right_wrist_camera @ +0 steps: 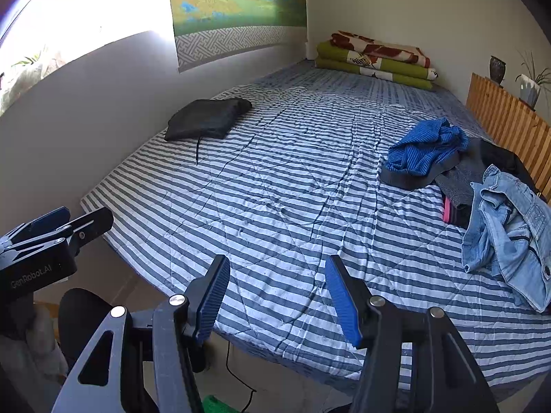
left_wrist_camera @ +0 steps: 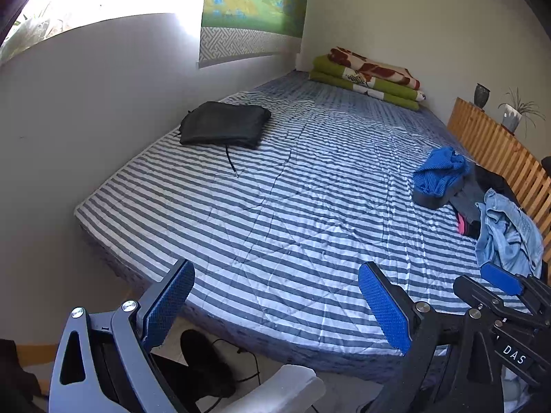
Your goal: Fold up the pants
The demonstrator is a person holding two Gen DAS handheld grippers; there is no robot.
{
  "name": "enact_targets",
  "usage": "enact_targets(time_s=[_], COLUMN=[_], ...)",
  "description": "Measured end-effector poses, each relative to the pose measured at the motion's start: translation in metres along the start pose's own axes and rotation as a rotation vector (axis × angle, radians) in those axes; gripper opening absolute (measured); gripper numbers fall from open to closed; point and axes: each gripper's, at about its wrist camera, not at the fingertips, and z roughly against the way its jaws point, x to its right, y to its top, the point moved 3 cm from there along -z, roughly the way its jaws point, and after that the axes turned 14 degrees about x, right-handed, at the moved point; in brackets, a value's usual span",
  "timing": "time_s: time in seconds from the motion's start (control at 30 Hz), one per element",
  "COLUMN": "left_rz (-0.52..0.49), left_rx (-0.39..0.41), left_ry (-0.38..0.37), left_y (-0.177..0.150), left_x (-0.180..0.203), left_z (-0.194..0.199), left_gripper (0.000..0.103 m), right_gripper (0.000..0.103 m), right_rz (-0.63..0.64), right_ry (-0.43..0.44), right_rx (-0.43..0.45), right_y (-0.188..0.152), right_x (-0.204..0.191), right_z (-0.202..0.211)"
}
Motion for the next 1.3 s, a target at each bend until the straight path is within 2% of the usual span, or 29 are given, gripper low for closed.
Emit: enact_targets(time_s=[1.3], left_rz=[-0.024], left_rx=[-0.032], left_ry=[-0.005], left_y=[-0.009], left_x=[0.012], left_z=[-0.025], left_gripper=[0.098], right_gripper=[0.054], right_rz=[-0.038], right_ry=[-0.009], right_rx=[-0.041], right_y=[-0.009], right_x=[0.013], right_z=[-0.011])
